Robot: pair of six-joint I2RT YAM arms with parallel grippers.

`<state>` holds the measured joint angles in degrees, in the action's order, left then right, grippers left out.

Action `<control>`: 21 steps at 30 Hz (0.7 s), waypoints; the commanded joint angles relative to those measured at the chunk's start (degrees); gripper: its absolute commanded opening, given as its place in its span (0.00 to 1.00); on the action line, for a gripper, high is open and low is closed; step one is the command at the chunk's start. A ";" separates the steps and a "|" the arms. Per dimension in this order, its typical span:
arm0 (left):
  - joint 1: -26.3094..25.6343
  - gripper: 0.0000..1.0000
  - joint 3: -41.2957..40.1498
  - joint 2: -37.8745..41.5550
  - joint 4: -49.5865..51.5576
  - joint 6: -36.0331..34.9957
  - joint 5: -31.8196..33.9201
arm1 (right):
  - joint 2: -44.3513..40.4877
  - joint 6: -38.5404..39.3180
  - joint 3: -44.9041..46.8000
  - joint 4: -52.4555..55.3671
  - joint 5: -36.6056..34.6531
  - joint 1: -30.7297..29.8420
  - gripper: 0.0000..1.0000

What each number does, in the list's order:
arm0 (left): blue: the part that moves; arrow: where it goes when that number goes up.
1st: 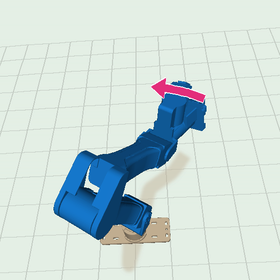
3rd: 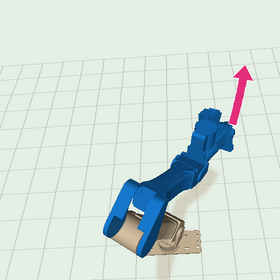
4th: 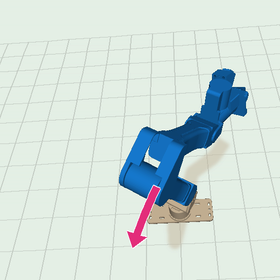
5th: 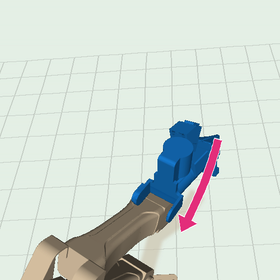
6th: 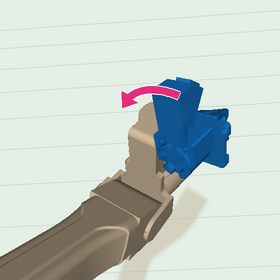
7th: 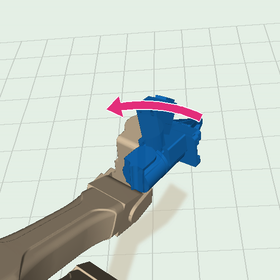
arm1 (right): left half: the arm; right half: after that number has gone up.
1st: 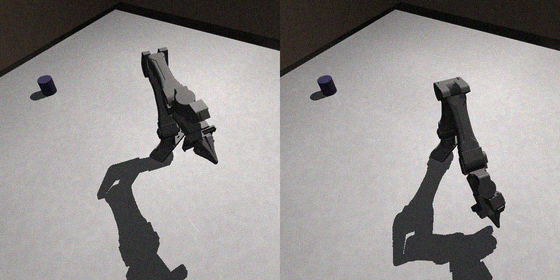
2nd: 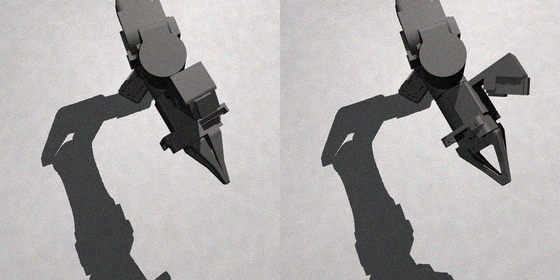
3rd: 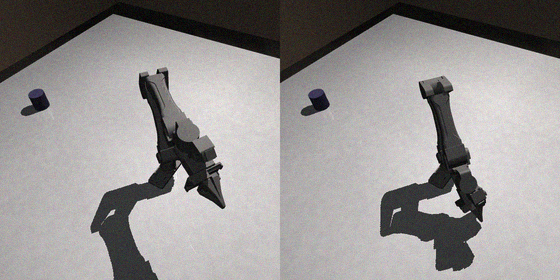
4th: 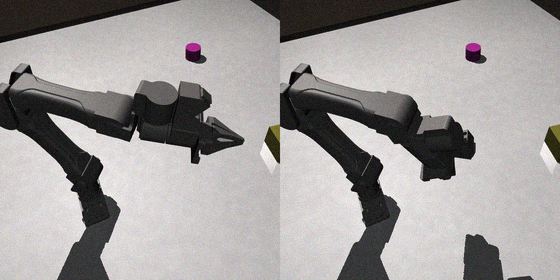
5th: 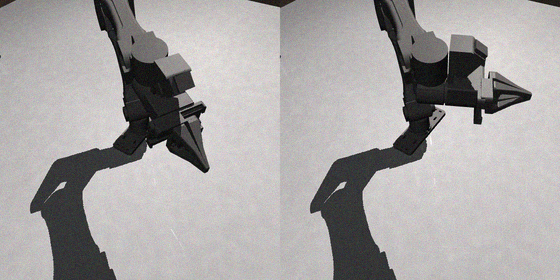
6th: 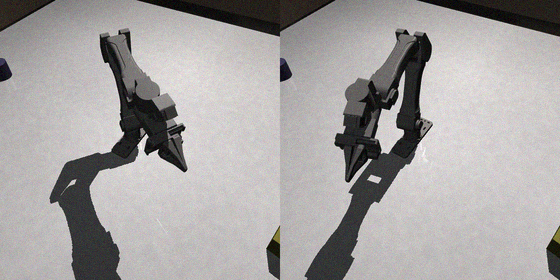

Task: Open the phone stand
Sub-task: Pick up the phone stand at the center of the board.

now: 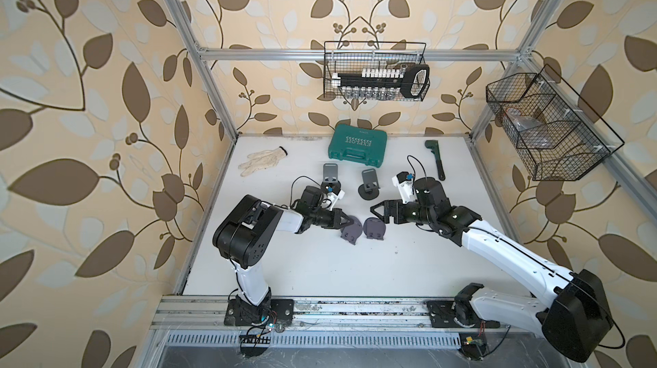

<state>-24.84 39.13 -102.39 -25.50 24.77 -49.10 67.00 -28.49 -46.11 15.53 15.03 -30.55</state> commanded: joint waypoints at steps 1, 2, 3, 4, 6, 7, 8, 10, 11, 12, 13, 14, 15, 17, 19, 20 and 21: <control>-0.97 0.00 -1.21 0.28 4.83 0.06 4.54 | -0.06 -0.16 0.45 -0.16 0.17 -0.22 0.91; -1.08 0.00 -1.40 1.31 4.56 1.12 4.62 | -0.32 -0.12 0.40 0.01 0.42 -0.13 0.90; -1.20 0.00 -1.64 2.74 4.41 2.38 4.92 | -0.78 -0.23 0.63 0.11 0.61 0.00 0.88; -1.26 0.00 -1.86 4.34 4.36 3.84 5.07 | -1.42 -0.46 0.79 0.20 0.91 0.21 0.87; -1.26 0.00 -1.87 8.18 5.32 6.39 5.32 | -2.75 -1.23 1.39 0.12 2.19 0.99 0.83; -1.19 0.00 -1.80 10.63 6.11 7.96 5.33 | -3.60 -1.83 1.75 0.03 3.23 1.65 0.79; -1.18 0.00 -1.78 13.01 6.79 9.40 5.48 | -4.29 -2.35 1.99 0.03 4.26 2.16 0.78; -1.10 0.00 -1.61 18.83 7.92 13.04 5.33 | -5.78 -3.49 2.57 0.07 6.38 3.02 0.78; -1.09 0.00 -1.52 21.56 8.43 14.83 5.64 | -6.21 -3.88 2.53 0.26 7.29 3.09 0.78; -1.09 0.00 -1.56 24.55 8.45 16.93 5.86 | -6.67 -4.34 2.65 0.31 8.28 3.00 0.78; -0.93 0.00 -1.36 27.45 9.09 18.90 6.20 | -7.11 -5.20 3.04 -0.39 9.83 2.88 0.78; -0.91 0.00 -1.17 29.70 9.80 20.64 7.04 | -7.40 -6.01 3.53 -1.27 11.29 2.80 0.78; -0.91 0.00 -1.38 31.98 9.24 23.04 7.61 | -7.81 -7.08 4.12 -2.52 12.73 2.54 0.78; -0.78 0.00 -1.87 35.42 7.86 27.52 7.62 | -8.96 -9.41 5.97 -6.11 15.31 1.79 0.77; -0.74 0.00 -3.19 38.64 5.13 31.65 7.95 | -10.07 -13.17 8.56 -12.48 18.18 1.08 0.75; -0.74 0.00 -3.42 39.89 5.13 32.75 8.28 | -10.44 -15.13 9.60 -15.49 19.29 0.73 0.73; -0.86 0.00 -3.60 41.13 4.90 33.77 8.41 | -10.80 -17.00 10.67 -18.54 20.29 0.27 0.71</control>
<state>-25.54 36.47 -63.72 -17.91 51.51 -41.76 57.32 -39.24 -37.76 6.57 29.56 -29.39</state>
